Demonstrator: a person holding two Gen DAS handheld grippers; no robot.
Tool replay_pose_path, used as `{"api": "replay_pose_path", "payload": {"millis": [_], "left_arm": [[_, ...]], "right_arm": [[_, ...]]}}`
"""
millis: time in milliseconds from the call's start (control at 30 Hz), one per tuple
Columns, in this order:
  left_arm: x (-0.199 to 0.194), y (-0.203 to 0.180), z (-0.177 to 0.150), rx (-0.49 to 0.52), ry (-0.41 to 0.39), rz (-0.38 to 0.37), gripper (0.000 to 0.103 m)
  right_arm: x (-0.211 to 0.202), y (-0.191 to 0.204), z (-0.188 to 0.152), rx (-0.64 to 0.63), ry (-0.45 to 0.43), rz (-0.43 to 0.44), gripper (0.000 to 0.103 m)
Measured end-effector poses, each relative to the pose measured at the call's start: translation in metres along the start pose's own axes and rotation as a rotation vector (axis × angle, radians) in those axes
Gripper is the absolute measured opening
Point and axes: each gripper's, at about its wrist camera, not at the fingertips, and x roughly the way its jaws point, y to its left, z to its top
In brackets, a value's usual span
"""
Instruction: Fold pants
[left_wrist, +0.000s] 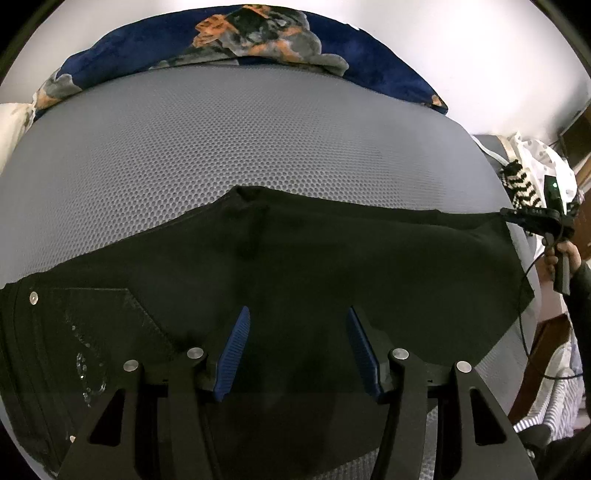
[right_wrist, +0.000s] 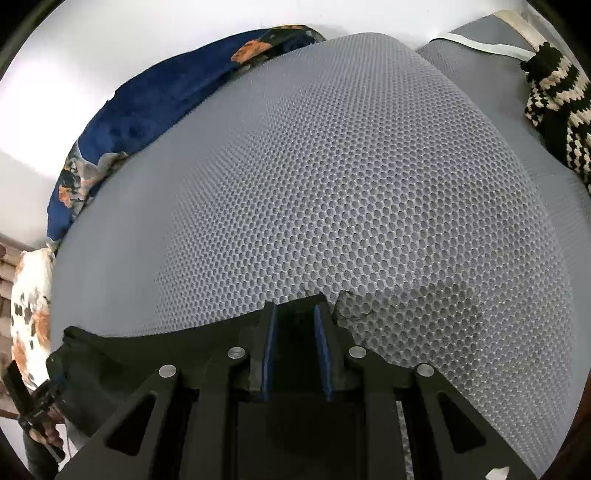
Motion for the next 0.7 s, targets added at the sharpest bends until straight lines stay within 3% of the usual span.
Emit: {"api": "replay_pose_path", "payload": {"millis": [367,433,533,633,700], "left_arm": [[0.007,-0.002,0.002,0.011,0.011,0.023,0.055],[0.01,-0.002,0.002,0.012,0.016,0.032,0.055],[0.012,-0.002,0.004,0.017,0.016,0.047,0.055],[0.011,0.0,0.004,0.01,0.009,0.058,0.055],[0.011,0.003,0.006,0.007,-0.003,0.076,0.055]], "right_arm": [[-0.003,-0.001,-0.006,-0.037,0.016,0.043,0.018],[-0.002,0.001,-0.007,-0.043,0.009,0.022,0.011],[-0.013,0.013,-0.012,-0.068,-0.064,0.012,0.005],[-0.05,0.028,-0.024,-0.072,-0.252,-0.006,0.003],[-0.065,0.035,-0.03,-0.061,-0.328,-0.014,0.003]]}}
